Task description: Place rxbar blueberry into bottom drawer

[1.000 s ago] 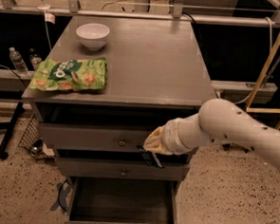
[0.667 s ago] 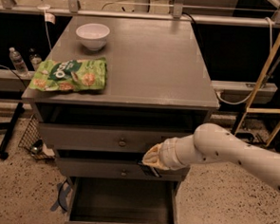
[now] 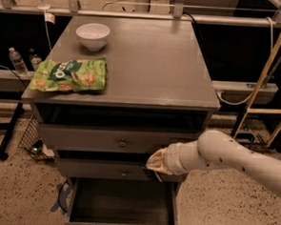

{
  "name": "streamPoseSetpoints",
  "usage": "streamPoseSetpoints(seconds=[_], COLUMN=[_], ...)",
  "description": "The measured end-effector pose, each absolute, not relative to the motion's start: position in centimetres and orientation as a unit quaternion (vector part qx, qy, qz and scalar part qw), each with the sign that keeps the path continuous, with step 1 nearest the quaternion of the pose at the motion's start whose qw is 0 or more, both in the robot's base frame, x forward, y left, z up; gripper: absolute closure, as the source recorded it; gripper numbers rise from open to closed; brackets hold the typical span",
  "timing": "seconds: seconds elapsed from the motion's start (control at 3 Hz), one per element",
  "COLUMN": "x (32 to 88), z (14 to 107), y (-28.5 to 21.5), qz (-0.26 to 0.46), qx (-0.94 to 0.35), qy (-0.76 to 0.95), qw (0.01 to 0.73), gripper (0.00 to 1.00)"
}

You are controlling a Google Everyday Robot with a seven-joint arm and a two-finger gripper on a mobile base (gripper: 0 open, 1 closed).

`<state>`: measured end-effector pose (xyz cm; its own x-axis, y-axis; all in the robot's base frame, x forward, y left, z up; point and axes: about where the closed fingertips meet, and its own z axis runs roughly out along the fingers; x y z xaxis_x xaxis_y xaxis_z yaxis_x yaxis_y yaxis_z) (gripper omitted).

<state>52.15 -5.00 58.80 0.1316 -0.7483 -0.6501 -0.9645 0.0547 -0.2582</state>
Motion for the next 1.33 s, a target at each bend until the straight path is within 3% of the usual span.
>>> streamPoseSetpoints(seconds=[1.33], x=[52.0], z=[43.7], y=[-6.6], qz=[0.219], qx=[-0.661], qy=[0.627], qw=[0.348], gripper=[1.0])
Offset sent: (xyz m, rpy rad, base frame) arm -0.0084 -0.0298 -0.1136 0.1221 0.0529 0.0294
